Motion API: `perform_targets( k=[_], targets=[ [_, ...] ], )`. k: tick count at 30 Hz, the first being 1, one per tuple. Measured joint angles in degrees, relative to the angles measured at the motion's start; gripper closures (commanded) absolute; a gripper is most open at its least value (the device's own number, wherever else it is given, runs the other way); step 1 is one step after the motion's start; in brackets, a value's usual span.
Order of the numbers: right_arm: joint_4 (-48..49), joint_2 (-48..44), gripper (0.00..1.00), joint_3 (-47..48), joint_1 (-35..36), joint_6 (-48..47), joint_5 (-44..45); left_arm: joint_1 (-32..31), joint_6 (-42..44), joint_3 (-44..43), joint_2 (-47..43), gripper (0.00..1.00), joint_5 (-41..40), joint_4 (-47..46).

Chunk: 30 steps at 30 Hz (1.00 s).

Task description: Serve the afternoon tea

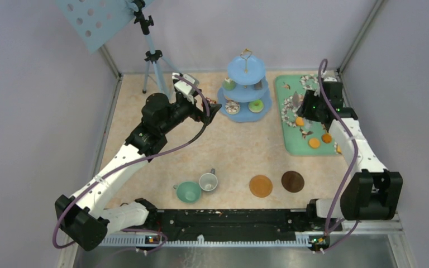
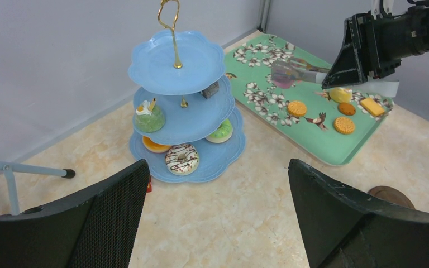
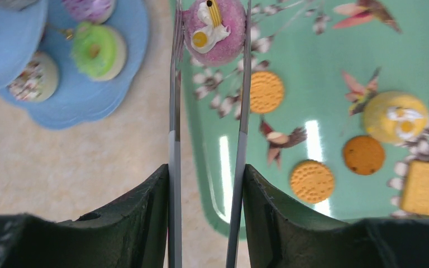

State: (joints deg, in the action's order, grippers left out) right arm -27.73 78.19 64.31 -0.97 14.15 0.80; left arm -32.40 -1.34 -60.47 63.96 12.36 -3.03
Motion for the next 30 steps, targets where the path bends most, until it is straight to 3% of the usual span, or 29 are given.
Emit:
perform_targets(
  k=[6,12,30],
  targets=[
    [0.4,-7.0,0.84,-3.9,13.1,2.3,-5.1,0.0,0.0,0.0,0.0,0.01,0.0,0.0],
    [2.8,-7.1,0.84,-2.6,25.9,5.2,-7.0,0.0,0.0,0.0,0.0,0.01,-0.1,0.0],
    [4.8,3.7,0.84,7.8,27.5,6.9,2.4,0.0,0.0,0.0,0.0,0.01,-0.3,0.0]
  ],
)
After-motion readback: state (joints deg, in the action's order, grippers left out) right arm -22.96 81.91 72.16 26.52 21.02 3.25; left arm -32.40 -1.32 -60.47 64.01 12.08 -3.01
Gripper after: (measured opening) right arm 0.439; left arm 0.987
